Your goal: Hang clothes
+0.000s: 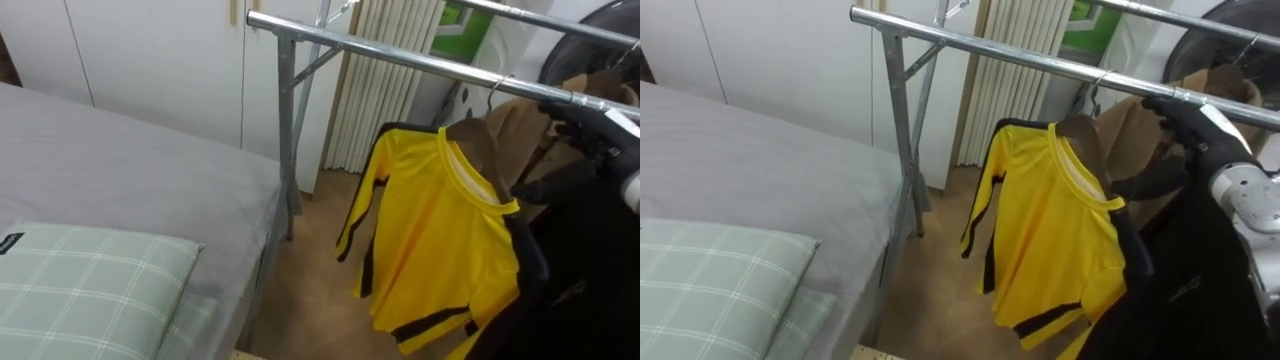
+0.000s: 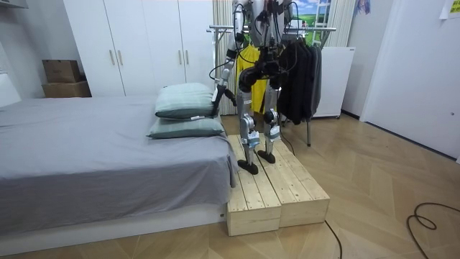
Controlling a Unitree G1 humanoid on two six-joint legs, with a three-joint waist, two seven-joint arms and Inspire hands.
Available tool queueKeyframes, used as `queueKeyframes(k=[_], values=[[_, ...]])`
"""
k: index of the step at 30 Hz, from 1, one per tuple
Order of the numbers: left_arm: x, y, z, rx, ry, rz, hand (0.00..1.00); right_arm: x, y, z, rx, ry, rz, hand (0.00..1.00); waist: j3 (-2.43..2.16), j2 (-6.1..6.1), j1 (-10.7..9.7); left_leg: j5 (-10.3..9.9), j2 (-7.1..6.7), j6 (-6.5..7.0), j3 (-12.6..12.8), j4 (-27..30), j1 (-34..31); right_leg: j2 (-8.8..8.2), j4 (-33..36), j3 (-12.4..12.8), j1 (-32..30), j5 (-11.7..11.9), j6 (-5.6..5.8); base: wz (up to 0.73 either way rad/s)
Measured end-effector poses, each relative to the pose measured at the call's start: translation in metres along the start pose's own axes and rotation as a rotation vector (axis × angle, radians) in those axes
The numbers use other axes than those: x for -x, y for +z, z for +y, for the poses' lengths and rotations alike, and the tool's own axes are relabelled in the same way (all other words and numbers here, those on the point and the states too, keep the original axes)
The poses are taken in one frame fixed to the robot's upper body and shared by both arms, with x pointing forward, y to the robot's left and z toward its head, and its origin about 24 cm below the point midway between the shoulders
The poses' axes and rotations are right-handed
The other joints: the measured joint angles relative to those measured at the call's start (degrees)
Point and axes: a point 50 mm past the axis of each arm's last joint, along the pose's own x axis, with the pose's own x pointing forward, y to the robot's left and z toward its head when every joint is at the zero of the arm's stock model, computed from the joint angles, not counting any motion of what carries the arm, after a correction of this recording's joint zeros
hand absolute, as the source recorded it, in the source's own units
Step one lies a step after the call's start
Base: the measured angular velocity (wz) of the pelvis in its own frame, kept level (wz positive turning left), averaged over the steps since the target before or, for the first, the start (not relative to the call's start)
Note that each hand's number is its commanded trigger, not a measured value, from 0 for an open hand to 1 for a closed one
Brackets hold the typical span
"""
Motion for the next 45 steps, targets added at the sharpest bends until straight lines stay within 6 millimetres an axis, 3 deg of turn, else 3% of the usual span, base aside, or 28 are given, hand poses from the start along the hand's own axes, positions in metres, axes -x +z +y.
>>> queueKeyframes(k=[8,14,20,28,31,39,45], values=[[0.000,0.001,-0.003,-0.008,0.004,-0.005,0.00,0.029,-0.010,0.012,0.145,-0.039,-0.082,0.00,0.02,0.71,-0.02,0.00,0.06,-0.02,0.33,-0.38,0.25,0.14,-0.10,0.26,-0.01,0.04,-0.06,-0.01],[0.001,0.005,-0.009,-0.002,-0.007,-0.013,0.00,0.056,-0.013,0.031,0.167,-0.010,-0.146,0.00,0.03,1.83,0.11,-0.01,0.14,-0.02,2.26,-1.00,0.98,0.68,0.10,2.59,-0.32,0.24,0.15,-0.17],[0.001,0.015,-0.010,-0.025,-0.003,-0.050,0.00,0.065,-0.013,0.059,0.140,0.031,-0.166,0.00,0.03,1.94,0.20,0.00,0.17,-0.01,3.03,-1.25,1.05,1.04,0.07,3.39,-0.87,0.75,0.04,-0.14],[0.001,0.018,-0.014,-0.048,-0.004,-0.063,0.00,0.069,-0.004,0.080,0.156,0.074,-0.209,0.00,0.15,2.59,0.46,-0.05,0.26,-0.09,4.02,-1.72,0.94,1.33,0.16,4.10,-1.54,0.77,0.03,-0.05],[0.002,0.020,-0.016,-0.041,-0.006,-0.067,0.00,0.081,-0.001,0.092,0.173,0.124,-0.241,0.00,0.03,2.76,0.69,0.04,0.28,-0.23,4.05,-2.27,0.95,1.49,0.04,4.21,-1.82,0.77,0.01,-0.03],[0.002,0.023,-0.020,-0.061,0.006,-0.086,0.00,0.108,-0.020,0.130,0.172,0.278,-0.183,0.00,-0.03,3.11,1.80,0.04,0.18,-0.23,4.43,-2.57,1.08,1.50,0.01,4.69,-1.91,0.75,0.01,-0.02],[0.004,0.027,-0.031,-0.068,-0.010,-0.106,0.00,0.118,-0.016,0.146,0.191,0.344,-0.209,0.00,0.01,4.34,2.02,0.04,0.14,-0.22,4.63,-2.56,1.68,1.53,0.20,4.94,-1.49,0.76,0.02,-0.02]])
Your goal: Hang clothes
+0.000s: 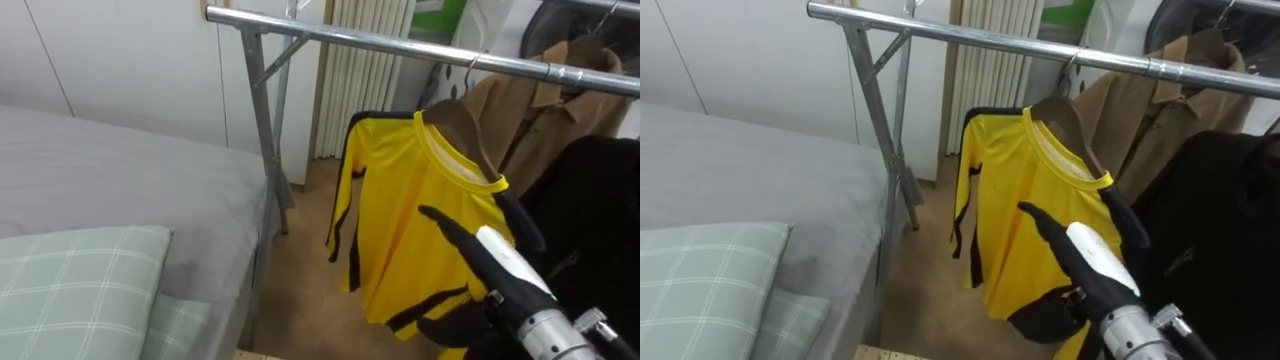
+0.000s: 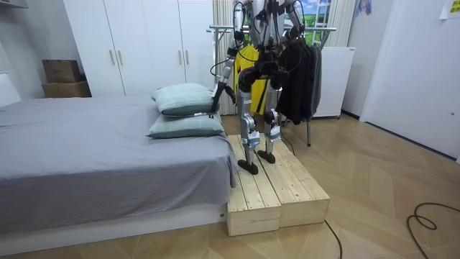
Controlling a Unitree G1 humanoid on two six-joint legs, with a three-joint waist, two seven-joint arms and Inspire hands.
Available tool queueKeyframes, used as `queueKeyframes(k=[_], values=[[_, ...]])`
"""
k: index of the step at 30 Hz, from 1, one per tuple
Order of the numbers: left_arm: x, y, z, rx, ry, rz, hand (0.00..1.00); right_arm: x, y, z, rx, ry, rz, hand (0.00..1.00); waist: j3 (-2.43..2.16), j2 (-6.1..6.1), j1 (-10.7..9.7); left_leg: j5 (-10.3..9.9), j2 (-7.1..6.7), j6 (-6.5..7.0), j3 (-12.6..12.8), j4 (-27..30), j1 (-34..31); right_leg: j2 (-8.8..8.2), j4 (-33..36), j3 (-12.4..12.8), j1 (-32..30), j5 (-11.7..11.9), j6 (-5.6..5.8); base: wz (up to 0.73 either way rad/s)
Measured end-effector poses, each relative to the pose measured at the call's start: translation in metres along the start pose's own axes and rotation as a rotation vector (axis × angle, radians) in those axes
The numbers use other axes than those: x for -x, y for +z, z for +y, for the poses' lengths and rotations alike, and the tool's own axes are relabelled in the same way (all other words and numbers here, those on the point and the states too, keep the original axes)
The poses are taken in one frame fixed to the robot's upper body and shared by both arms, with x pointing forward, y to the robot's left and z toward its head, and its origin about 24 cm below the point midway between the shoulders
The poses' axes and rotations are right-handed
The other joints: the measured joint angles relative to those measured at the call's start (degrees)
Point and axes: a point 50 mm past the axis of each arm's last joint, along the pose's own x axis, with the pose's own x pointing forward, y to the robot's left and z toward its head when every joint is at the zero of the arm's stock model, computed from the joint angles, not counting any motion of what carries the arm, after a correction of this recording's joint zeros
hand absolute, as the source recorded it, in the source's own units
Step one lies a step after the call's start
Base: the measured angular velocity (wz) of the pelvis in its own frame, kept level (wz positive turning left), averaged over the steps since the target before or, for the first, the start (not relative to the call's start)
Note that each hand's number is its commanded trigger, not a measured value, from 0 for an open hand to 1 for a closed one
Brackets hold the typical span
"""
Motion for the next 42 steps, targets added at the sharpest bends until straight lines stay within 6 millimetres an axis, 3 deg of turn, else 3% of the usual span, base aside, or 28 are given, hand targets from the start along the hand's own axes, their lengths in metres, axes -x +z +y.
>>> queueKeyframes(k=[6,10,14,19,22,26,32,42], values=[[0.001,0.003,-0.005,-0.020,-0.005,-0.015,0.00,0.001,-0.007,0.030,-0.083,0.088,0.045,0.00,0.06,0.67,-0.08,0.01,0.07,-0.01,-0.27,-0.10,0.37,0.08,-0.12,-0.23,0.55,-0.05,-0.07,0.02],[0.001,0.007,-0.008,0.002,-0.010,-0.029,0.00,0.003,-0.028,0.067,-0.236,0.181,0.156,0.00,0.04,0.64,-0.04,0.01,0.03,-0.02,-0.59,-0.05,0.57,0.00,-0.13,-0.42,0.80,-0.05,-0.07,0.00],[0.001,0.010,-0.011,0.046,-0.018,-0.031,0.00,0.017,-0.052,0.108,-0.337,0.287,0.311,0.00,0.17,1.14,0.05,0.00,0.01,0.00,-0.81,-0.11,0.40,-0.08,-0.39,-0.70,0.85,-0.06,-0.06,0.02],[0.004,0.016,-0.023,0.152,-0.039,-0.036,0.00,0.037,-0.077,0.137,-0.456,0.343,0.479,0.00,-0.04,2.60,0.04,-0.01,-0.06,0.01,-1.00,-0.37,0.35,-0.10,-0.71,-0.73,0.91,-0.08,-0.03,0.01],[0.005,0.017,-0.029,0.208,-0.042,-0.049,0.00,0.050,-0.092,0.157,-0.577,0.359,0.610,0.00,-0.01,2.81,-0.08,0.02,-0.20,0.00,-2.03,-0.92,1.13,-0.03,-0.90,-1.11,1.71,-0.30,-0.23,0.04],[0.007,0.020,-0.033,0.241,-0.027,-0.064,0.00,0.073,-0.104,0.172,-0.721,0.329,0.734,0.00,0.07,3.04,-0.10,0.00,-0.28,0.00,-3.55,-1.07,1.17,-0.12,-1.60,-2.06,2.43,-0.45,-0.30,0.14],[0.008,0.019,-0.040,0.250,-0.035,-0.069,0.00,0.099,-0.116,0.184,-0.892,0.288,0.865,0.00,-0.17,4.11,-0.18,0.10,-0.23,-0.15,-4.07,-1.78,1.32,-0.08,-2.08,-2.40,2.65,-0.54,-0.49,0.03],[0.009,0.015,-0.045,0.290,-0.068,-0.043,0.00,0.119,-0.125,0.191,-0.940,0.321,0.970,0.00,-0.04,4.80,-0.47,0.08,-0.32,-0.15,-4.45,-2.15,2.21,-0.18,-1.98,-2.74,3.46,-1.19,-0.41,0.01]])
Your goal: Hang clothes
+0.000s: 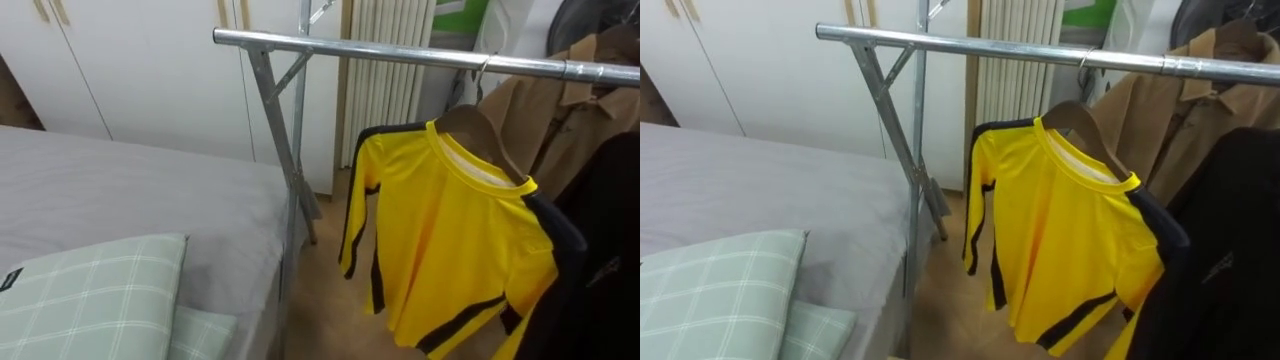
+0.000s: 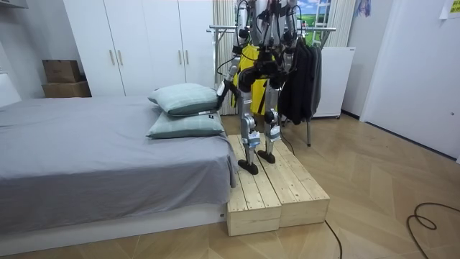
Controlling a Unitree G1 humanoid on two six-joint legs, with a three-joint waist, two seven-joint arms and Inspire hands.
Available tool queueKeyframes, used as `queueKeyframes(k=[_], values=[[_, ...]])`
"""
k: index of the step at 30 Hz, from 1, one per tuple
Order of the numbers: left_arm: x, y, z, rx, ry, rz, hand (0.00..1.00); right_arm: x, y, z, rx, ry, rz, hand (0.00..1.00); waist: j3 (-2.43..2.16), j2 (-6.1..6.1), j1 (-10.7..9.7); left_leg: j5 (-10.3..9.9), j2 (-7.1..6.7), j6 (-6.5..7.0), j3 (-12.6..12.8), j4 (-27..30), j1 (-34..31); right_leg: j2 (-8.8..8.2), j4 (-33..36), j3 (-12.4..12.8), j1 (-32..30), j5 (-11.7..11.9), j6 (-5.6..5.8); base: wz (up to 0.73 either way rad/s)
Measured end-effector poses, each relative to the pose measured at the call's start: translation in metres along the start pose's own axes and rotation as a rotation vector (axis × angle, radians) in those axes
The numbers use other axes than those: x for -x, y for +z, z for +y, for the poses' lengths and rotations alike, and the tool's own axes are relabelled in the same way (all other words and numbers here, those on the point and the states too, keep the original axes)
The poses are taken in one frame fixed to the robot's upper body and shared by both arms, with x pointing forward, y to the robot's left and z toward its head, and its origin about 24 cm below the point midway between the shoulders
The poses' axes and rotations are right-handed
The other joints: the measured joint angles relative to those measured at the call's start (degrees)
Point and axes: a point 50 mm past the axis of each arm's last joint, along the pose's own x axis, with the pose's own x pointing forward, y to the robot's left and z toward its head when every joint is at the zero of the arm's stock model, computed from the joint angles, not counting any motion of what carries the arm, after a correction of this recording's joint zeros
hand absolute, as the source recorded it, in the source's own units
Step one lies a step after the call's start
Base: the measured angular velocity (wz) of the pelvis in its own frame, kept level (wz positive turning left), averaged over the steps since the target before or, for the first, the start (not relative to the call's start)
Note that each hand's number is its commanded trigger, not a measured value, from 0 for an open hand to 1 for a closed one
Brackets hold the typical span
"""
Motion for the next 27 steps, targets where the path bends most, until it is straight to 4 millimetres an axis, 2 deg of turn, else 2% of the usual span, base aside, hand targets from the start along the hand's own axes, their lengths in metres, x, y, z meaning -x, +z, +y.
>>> queueKeyframes(k=[13,27], values=[[-0.0002,-0.0014,-0.0002,0.019,-0.037,0.008,0.00,0.0000,-0.0019,-0.0013,-0.023,0.000,0.023,0.00,-0.04,0.28,0.04,0.01,-0.17,0.00,-0.80,-0.04,0.07,-0.67,-0.12,-0.90,0.32,-0.49,-0.01,0.03],[-0.0001,-0.0023,-0.0003,0.032,-0.040,0.013,0.00,0.0003,-0.0039,-0.0019,-0.054,-0.010,0.032,0.00,-0.11,0.33,0.01,0.00,-0.17,0.01,-1.31,0.11,0.17,-0.50,-0.10,-1.33,0.68,-0.62,-0.10,0.01]])
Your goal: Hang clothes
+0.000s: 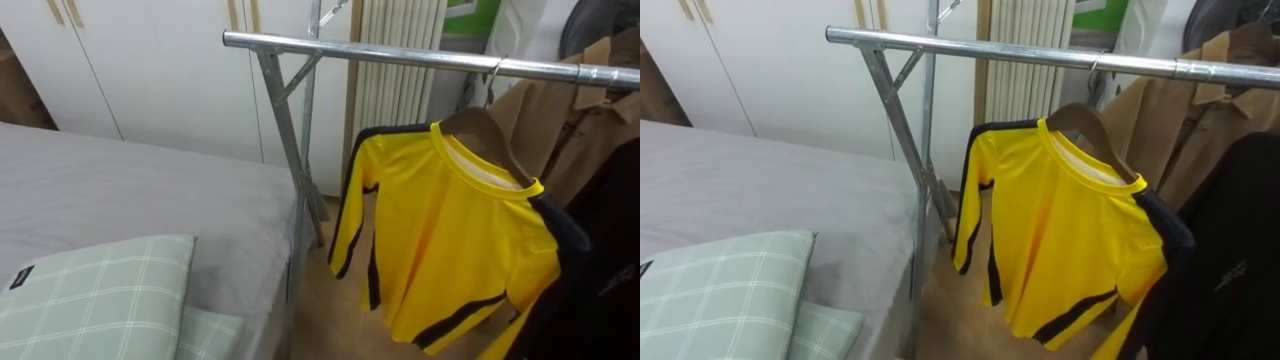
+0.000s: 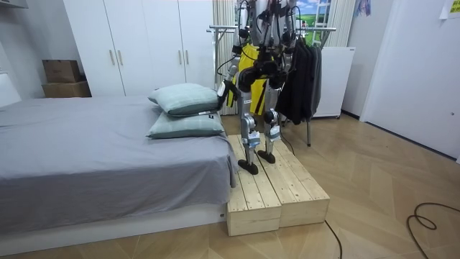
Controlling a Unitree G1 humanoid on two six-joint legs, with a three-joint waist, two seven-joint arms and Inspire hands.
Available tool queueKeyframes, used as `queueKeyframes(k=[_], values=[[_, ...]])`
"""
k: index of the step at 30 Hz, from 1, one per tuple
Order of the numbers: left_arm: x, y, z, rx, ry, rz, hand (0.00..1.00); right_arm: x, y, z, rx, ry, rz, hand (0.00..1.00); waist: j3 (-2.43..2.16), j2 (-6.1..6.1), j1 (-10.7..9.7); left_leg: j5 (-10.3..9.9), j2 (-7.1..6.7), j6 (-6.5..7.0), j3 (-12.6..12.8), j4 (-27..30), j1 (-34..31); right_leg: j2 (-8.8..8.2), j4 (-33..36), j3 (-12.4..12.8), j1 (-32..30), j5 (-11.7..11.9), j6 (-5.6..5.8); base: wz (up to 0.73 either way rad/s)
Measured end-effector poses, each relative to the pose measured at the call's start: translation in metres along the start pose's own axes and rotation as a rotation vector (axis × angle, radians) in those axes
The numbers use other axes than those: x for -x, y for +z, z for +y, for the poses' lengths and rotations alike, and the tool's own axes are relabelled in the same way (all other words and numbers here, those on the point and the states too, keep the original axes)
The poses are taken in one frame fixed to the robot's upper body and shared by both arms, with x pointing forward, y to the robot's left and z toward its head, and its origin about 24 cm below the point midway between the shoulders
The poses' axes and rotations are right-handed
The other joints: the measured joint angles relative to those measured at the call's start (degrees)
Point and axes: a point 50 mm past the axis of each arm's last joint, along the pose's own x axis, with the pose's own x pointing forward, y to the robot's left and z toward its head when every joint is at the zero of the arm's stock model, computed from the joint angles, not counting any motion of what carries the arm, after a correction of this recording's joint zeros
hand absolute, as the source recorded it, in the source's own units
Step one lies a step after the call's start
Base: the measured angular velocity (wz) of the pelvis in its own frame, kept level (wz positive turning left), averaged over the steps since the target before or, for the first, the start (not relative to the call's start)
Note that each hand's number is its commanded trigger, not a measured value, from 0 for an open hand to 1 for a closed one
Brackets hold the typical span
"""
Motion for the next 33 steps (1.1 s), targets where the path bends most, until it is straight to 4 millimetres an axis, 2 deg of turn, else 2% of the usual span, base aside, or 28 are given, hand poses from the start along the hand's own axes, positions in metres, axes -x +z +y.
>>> queueKeyframes(k=[13,25,28,29,31,33], values=[[0.000,0.000,-0.001,0.001,-0.001,-0.001,0.00,0.000,-0.001,-0.001,-0.019,0.004,-0.006,0.00,0.05,0.30,0.04,-0.02,0.04,-0.03,-0.51,-0.01,0.12,0.12,0.12,-0.39,0.26,-0.21,-0.01,0.01],[0.000,0.000,-0.003,-0.007,-0.014,0.001,0.00,0.000,0.005,0.000,-0.002,0.009,-0.033,0.00,0.36,1.00,0.01,-0.11,0.11,-0.20,-0.79,0.08,0.43,0.07,1.39,-0.82,0.11,-0.96,-0.34,0.01],[0.000,0.000,-0.004,-0.008,-0.017,0.002,0.00,-0.001,0.008,0.000,0.029,0.014,-0.035,0.00,0.42,1.52,0.09,-0.18,0.18,-0.34,-1.48,0.22,0.12,-0.13,2.18,-2.07,-0.08,-1.83,-0.71,0.18],[0.000,0.000,-0.004,-0.009,-0.016,-0.001,0.00,-0.001,0.009,0.000,0.049,0.016,-0.036,0.00,0.14,1.51,-0.04,-0.14,0.10,-0.45,-2.27,0.39,-0.45,-0.39,2.83,-3.00,-0.65,-2.34,-0.81,0.33],[0.000,0.002,-0.005,-0.010,-0.018,-0.011,0.00,-0.001,0.013,-0.001,0.073,0.022,-0.041,0.00,0.04,1.68,0.07,-0.15,0.20,-0.64,-3.08,1.31,-1.37,-0.95,3.24,-4.08,-0.86,-2.82,-1.15,0.38],[0.000,0.004,-0.007,-0.007,-0.027,-0.024,0.00,-0.001,0.016,-0.002,0.092,0.021,-0.043,0.00,-0.06,2.36,-0.05,-0.14,0.24,-0.65,-4.41,2.79,-2.72,-1.43,3.16,-6.22,-0.66,-3.12,-1.45,0.57]])
